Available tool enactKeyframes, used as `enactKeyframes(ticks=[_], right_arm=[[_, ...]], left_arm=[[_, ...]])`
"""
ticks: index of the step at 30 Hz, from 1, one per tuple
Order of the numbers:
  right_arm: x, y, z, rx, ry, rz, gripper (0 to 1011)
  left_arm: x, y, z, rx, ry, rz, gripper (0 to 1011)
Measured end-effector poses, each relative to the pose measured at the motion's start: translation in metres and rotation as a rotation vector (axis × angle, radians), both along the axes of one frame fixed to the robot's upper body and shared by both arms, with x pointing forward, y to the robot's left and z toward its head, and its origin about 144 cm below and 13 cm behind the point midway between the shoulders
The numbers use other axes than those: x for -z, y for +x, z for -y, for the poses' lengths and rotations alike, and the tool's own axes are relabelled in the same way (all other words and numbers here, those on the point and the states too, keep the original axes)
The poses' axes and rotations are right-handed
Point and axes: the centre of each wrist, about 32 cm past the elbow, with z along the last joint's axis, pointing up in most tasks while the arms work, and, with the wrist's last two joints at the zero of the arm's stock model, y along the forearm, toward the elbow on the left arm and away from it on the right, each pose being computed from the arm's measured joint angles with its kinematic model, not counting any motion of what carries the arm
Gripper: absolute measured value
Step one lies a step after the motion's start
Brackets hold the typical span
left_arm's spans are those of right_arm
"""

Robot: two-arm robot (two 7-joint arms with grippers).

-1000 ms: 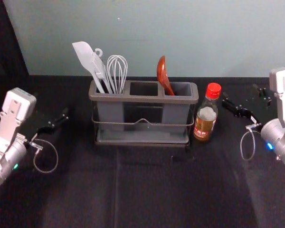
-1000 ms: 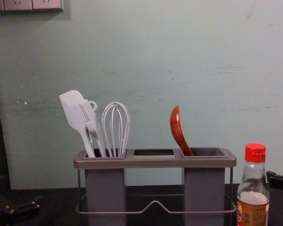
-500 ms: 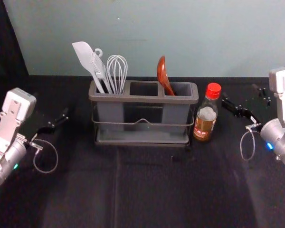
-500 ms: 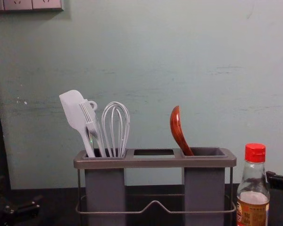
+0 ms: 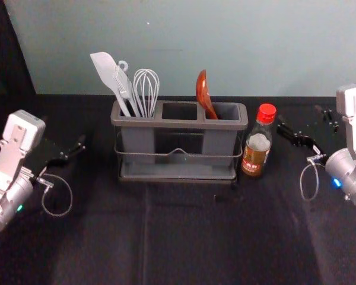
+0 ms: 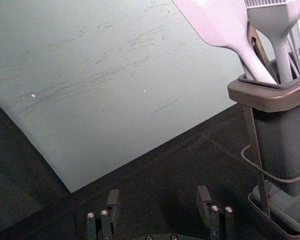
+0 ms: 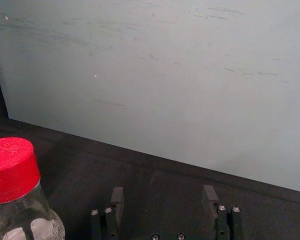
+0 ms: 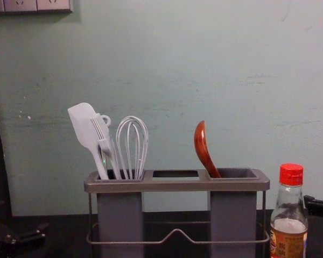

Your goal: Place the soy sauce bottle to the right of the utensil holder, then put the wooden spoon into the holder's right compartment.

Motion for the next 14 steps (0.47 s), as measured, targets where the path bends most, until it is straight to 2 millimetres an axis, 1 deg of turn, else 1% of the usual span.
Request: enactKeyframes(ticks=[14], right_arm=[[0.0, 0.0, 0.0, 0.0, 0.0, 0.0, 1004]], left_arm=[[0.0, 0.0, 0.0, 0.0, 0.0, 0.0, 1000]])
